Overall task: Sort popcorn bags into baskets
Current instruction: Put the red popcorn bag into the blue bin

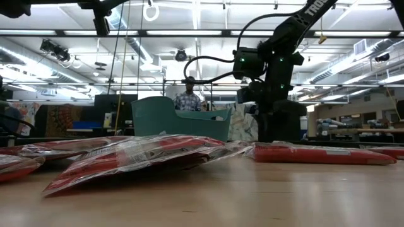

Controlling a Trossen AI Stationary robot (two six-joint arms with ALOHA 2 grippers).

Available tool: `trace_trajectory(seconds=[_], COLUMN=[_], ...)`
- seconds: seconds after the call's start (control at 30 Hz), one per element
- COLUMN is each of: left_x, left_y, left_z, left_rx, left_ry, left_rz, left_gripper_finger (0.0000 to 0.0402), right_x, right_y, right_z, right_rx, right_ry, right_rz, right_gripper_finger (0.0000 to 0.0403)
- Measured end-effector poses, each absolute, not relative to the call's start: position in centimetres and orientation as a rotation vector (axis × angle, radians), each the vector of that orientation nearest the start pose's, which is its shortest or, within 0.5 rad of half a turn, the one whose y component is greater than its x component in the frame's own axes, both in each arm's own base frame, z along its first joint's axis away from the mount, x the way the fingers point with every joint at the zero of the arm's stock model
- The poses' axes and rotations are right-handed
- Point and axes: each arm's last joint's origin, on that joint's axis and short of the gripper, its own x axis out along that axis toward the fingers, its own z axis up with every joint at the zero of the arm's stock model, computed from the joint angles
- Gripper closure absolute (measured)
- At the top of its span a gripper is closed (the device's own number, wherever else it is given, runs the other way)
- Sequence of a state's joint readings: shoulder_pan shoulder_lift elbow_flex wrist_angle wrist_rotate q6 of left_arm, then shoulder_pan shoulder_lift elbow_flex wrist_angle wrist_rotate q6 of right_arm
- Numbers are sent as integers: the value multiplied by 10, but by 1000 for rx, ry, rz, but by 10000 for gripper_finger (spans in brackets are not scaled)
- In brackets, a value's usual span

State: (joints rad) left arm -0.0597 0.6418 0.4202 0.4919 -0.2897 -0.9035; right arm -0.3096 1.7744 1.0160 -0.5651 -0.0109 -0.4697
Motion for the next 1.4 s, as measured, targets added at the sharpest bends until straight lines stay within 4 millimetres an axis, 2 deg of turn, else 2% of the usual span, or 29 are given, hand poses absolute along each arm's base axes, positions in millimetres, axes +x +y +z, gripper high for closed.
trace_trajectory(seconds=[0.2,0.47,0.63,0.77,0.93,1.07,1.27,1.4], left_x=[153,153,152,151,150,149,149,149], left_y=[0,0,0,0,0,0,0,0], left_z=[292,292,294,298,302,302,303,303], left_rx=[-929,-841,-855,-878,-871,-871,-875,-875], left_ry=[-360,-356,-379,-419,-457,-459,-479,-478], left_rz=[107,133,118,97,82,83,82,84], left_gripper_finger=[203,203,203,203,203,203,203,203], right_x=[307,315,322,333,351,367,386,394], right_y=[-95,-93,-87,-82,-77,-79,-96,-111], right_z=[153,177,204,235,277,301,317,317], right_rx=[-112,-74,-60,-95,-207,-310,-401,-469], right_ry=[1367,1410,1438,1388,1237,1059,797,703], right_rz=[-1,-21,-18,-1,22,-16,-89,-126], right_gripper_finger=[392,398,399,399,399,398,392,392])
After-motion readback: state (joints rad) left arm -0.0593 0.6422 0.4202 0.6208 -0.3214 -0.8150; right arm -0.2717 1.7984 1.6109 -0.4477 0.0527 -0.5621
